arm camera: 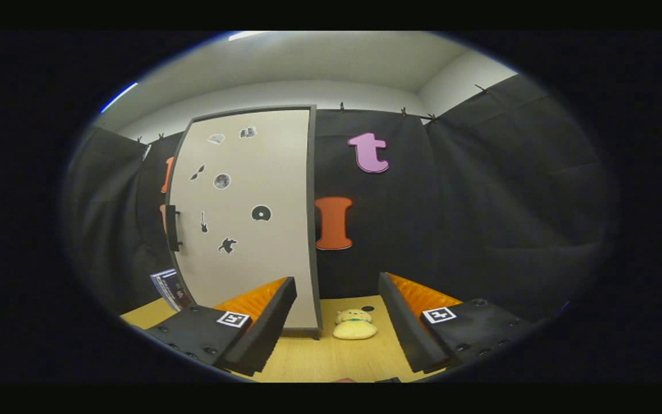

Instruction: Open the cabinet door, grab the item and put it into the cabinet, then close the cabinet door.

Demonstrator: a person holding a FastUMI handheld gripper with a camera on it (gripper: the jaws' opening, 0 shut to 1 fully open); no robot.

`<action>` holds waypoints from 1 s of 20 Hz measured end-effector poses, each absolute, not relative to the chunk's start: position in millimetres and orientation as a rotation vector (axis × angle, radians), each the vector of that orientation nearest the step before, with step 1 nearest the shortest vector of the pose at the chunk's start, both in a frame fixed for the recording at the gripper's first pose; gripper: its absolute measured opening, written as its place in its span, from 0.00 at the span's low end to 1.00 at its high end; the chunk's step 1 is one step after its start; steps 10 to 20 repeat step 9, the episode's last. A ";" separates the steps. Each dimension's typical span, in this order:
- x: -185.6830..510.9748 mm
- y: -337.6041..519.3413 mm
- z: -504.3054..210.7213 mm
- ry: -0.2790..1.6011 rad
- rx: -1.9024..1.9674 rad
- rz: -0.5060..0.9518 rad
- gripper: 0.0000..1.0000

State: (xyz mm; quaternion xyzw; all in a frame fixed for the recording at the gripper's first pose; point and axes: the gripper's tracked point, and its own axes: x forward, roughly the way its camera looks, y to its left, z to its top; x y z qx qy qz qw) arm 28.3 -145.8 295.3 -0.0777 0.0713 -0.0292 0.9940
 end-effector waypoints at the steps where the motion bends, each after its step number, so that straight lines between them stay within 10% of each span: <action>1: 27.1 -150.2 297.4 0.139 -0.155 -0.064 0.94; 20: 27.7 -163.4 296.8 0.137 -0.132 -0.086 0.94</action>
